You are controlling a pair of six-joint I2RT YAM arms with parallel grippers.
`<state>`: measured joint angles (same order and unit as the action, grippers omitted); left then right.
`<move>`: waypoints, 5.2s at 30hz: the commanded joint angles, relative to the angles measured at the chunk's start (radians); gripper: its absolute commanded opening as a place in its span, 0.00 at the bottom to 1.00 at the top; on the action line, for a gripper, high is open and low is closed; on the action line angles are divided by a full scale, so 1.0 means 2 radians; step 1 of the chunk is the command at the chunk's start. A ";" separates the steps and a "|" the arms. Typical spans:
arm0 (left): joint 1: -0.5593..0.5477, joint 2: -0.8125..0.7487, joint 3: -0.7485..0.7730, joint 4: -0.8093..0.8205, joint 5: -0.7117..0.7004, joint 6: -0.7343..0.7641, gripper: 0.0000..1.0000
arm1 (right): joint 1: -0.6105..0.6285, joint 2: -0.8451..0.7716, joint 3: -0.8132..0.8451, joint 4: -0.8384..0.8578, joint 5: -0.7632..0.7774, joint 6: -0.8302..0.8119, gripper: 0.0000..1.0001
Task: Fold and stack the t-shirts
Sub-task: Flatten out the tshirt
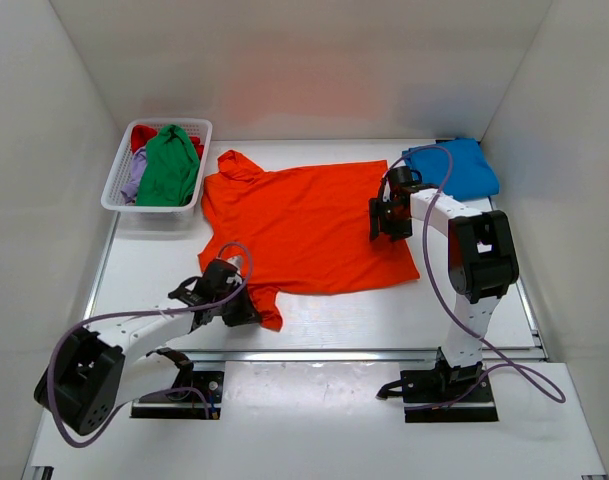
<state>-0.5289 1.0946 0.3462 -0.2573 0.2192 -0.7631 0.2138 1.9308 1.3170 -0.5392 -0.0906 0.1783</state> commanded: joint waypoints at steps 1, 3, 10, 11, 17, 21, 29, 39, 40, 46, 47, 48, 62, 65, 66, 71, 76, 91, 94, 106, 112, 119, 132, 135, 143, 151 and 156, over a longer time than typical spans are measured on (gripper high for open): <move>0.000 0.013 0.020 -0.061 -0.020 0.039 0.00 | -0.008 0.003 0.016 0.005 -0.002 -0.006 0.57; 0.007 -0.006 0.068 -0.117 -0.027 0.081 0.00 | -0.014 0.003 0.014 0.003 -0.004 -0.013 0.57; 0.026 -0.065 0.155 -0.286 -0.073 0.128 0.00 | -0.024 -0.012 0.003 -0.003 0.002 -0.018 0.56; 0.024 -0.061 0.154 -0.295 -0.080 0.130 0.00 | -0.029 -0.015 0.003 -0.005 0.002 -0.016 0.55; 0.035 -0.075 0.155 -0.303 -0.079 0.128 0.15 | -0.042 -0.027 -0.010 -0.013 0.021 -0.024 0.55; 0.033 -0.076 0.151 -0.302 -0.071 0.125 0.26 | -0.059 -0.025 -0.017 -0.015 0.029 -0.026 0.55; 0.034 -0.083 0.138 -0.289 -0.056 0.120 0.33 | -0.064 -0.016 -0.015 -0.016 0.045 -0.037 0.54; 0.052 0.025 0.151 -0.185 -0.106 0.133 0.35 | -0.059 -0.014 -0.001 -0.026 0.061 -0.048 0.54; 0.050 0.049 0.161 -0.180 -0.109 0.138 0.36 | -0.058 -0.017 -0.001 -0.024 0.060 -0.049 0.54; 0.050 0.179 0.220 -0.148 -0.126 0.164 0.20 | -0.062 -0.043 -0.020 -0.018 0.059 -0.048 0.54; 0.054 0.201 0.240 -0.148 -0.127 0.171 0.21 | -0.061 -0.043 -0.020 -0.018 0.061 -0.049 0.54; 0.060 0.210 0.245 -0.147 -0.133 0.174 0.20 | -0.065 -0.042 -0.022 -0.018 0.063 -0.049 0.54; 0.126 0.300 0.435 -0.210 -0.140 0.256 0.31 | -0.065 -0.017 -0.001 -0.027 0.074 -0.056 0.54; 0.126 0.223 0.389 -0.207 -0.120 0.240 0.43 | -0.056 -0.035 -0.002 -0.023 0.067 -0.055 0.56; 0.126 0.190 0.364 -0.209 -0.114 0.237 0.44 | -0.052 -0.052 -0.009 -0.013 0.066 -0.058 0.57; 0.093 0.080 0.260 -0.238 -0.109 0.215 0.47 | -0.059 -0.123 -0.050 0.013 0.049 -0.053 0.71; 0.076 0.059 0.169 -0.238 -0.100 0.203 0.53 | -0.085 -0.162 -0.079 -0.012 0.050 -0.036 0.77; 0.037 0.139 0.153 -0.199 -0.124 0.188 0.55 | -0.157 -0.185 -0.175 0.010 0.020 -0.019 0.78; 0.030 0.158 0.151 -0.187 -0.116 0.193 0.44 | -0.164 -0.178 -0.182 0.020 0.030 -0.013 0.79; 0.029 0.161 0.144 -0.170 -0.093 0.201 0.00 | -0.146 -0.175 -0.234 0.022 -0.005 0.040 0.73; 0.030 0.148 0.141 -0.176 -0.087 0.201 0.00 | -0.128 -0.149 -0.214 0.007 -0.040 0.047 0.33; 0.045 0.105 0.147 -0.182 -0.077 0.202 0.00 | -0.121 -0.185 -0.219 -0.003 -0.030 0.059 0.13; 0.045 0.086 0.140 -0.174 -0.067 0.207 0.00 | -0.112 -0.225 -0.256 -0.024 0.002 0.084 0.85; 0.044 0.085 0.138 -0.172 -0.062 0.205 0.00 | -0.112 -0.208 -0.257 -0.018 -0.002 0.081 0.76; 0.062 0.072 0.150 -0.174 -0.056 0.215 0.00 | -0.111 -0.198 -0.227 -0.006 0.008 0.072 0.01; 0.156 0.022 0.487 -0.241 -0.064 0.234 0.00 | -0.095 -0.349 -0.096 -0.017 -0.066 0.080 0.00; 0.149 -0.023 0.601 -0.209 -0.074 0.218 0.00 | -0.106 -0.448 -0.050 0.002 -0.103 0.102 0.00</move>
<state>-0.2237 1.1481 1.4624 -0.6739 0.0853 -0.3157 0.0174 1.1355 1.1687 -0.5663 -0.2276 0.3454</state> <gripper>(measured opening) 0.020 0.021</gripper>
